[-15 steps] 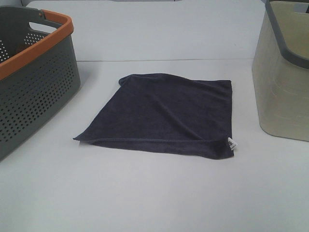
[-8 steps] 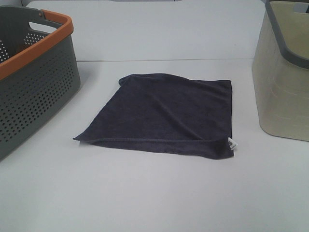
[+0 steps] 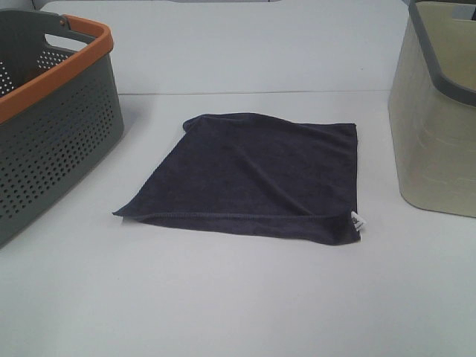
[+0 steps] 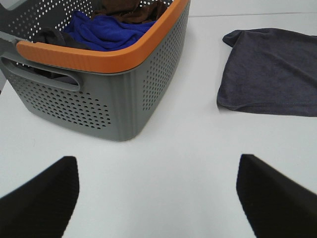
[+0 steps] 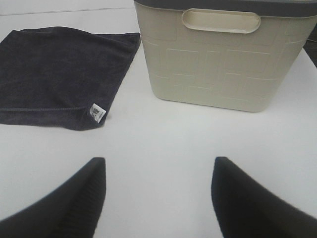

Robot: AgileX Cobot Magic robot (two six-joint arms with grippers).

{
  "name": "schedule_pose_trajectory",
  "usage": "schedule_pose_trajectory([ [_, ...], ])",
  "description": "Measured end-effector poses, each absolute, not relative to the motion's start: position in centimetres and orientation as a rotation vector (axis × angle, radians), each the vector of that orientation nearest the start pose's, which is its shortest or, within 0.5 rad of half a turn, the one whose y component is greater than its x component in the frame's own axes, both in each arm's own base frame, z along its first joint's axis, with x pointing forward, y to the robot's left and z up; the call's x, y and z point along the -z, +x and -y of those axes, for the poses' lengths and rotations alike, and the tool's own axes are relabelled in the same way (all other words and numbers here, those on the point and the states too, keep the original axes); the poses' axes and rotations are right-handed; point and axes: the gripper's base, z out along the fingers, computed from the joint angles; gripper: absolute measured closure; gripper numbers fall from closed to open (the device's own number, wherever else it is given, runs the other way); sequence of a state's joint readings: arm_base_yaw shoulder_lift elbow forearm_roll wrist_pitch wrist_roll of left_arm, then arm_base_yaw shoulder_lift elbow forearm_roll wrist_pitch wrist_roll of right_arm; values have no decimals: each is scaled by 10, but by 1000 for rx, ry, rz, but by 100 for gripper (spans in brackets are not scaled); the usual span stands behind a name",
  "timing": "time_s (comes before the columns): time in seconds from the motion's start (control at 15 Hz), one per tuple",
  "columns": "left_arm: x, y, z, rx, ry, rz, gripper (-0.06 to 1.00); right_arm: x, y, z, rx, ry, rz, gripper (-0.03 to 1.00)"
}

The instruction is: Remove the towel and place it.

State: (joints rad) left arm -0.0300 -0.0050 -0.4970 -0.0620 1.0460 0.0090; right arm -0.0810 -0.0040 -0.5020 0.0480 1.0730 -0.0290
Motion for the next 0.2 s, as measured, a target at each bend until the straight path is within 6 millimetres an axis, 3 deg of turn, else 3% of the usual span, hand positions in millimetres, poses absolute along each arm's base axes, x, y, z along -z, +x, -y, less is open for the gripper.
schedule_pose_trajectory([
  [0.2, -278, -5, 5, 87, 42, -2027, 13, -277, -6, -4, 11, 51, -2049, 34],
])
